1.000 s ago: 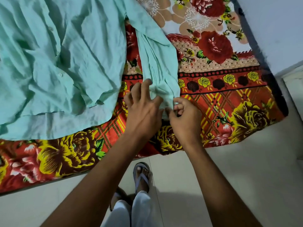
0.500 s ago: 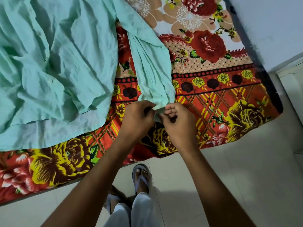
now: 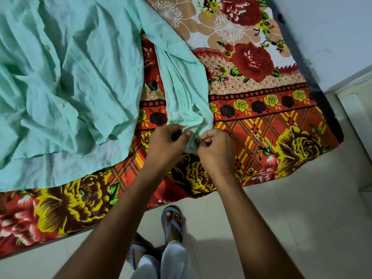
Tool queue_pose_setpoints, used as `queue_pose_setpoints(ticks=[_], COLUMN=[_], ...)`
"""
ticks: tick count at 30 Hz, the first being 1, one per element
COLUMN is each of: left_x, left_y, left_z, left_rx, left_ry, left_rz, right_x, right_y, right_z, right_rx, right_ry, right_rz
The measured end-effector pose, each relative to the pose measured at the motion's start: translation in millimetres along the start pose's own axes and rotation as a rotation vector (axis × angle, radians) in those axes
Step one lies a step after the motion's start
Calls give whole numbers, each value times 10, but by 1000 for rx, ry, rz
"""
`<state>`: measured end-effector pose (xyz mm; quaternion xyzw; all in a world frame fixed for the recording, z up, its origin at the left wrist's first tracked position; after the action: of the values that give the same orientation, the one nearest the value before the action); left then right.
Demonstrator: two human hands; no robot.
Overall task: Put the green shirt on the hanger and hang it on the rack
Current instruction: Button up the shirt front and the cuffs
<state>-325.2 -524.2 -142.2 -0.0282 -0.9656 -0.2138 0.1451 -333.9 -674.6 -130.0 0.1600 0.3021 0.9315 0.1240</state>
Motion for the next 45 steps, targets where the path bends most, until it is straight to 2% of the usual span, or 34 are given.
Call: queue_pose_setpoints(ticks=[8,17,20,24,29,35,40,43,45], left_x=[38,28,42,16,-33,-57,-79,-115,-144], left_y=[-75,-51,-62,-42,32,48,1,-39,-84], left_z=[-30,-57,-92,-90,-149,-159,-105,-66,-58], left_rx=[33,-56,-92,48,-150,-159,-114,-46,-96], left_ry=[-26,-64,-89,-3,-113,-89,-2,101,117], left_rz=[-13,-17,37,153,56,-18,23,48,77], right_x=[107,148,140,111,104,146,130,121,121], right_y=[101,114,110,127,123,124,160,132,113], right_z=[68,96,92,66,31,-25,-82,-97,-70], right_rx=[-204,-247,-225,-204,-328,-548,-465,-431,-348], right_ry=[124,227,258,283,263,150,125,141,189], right_rz=[-65,-102,-92,-75,-10,65,-45,-65,-57])
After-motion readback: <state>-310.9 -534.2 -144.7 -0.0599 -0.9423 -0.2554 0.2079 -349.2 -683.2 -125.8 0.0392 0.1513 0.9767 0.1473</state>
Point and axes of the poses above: each hand's wrist, its own x-axis away from the middle knuckle, its own y-axis out of the back of the hand, z = x × y, the point moved 6 cm from there along -x, towards the middle knuckle, and after that the axes turned 11 degrees about -x, right-handed, at the moved point
